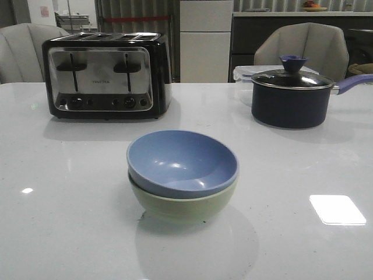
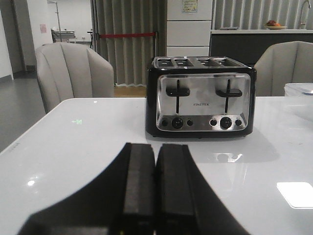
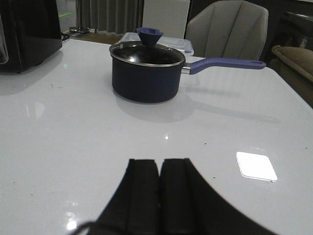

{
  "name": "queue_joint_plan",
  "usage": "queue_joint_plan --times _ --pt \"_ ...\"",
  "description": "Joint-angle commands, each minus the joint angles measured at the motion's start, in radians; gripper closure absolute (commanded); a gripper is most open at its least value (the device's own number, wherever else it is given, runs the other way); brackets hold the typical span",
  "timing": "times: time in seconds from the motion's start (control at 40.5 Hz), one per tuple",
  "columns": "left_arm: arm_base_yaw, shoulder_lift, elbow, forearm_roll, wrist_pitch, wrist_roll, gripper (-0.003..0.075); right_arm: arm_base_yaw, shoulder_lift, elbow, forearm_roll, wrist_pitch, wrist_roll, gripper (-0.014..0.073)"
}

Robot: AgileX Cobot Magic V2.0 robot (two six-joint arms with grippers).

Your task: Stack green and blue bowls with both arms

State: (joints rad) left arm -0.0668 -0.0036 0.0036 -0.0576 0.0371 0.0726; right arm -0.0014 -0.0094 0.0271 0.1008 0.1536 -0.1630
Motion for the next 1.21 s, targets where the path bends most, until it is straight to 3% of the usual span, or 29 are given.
queue_joint_plan --times 0.0,0.148,1.184 --pt "-0.001 -0.021 0.005 -0.006 -0.094 -0.010 0.0627 -0.004 -0.020 -0.003 0.006 -0.129 0.049 0.0540" --pt "-0.001 -0.021 0.005 -0.006 -0.094 -0.010 0.0627 -0.004 -0.020 -0.003 -0.033 -0.176 0.163 0.0540" --pt "-0.001 -0.021 0.005 -0.006 -0.094 -0.010 0.0627 -0.004 -0.020 -0.003 -0.052 -0.213 0.163 0.0540"
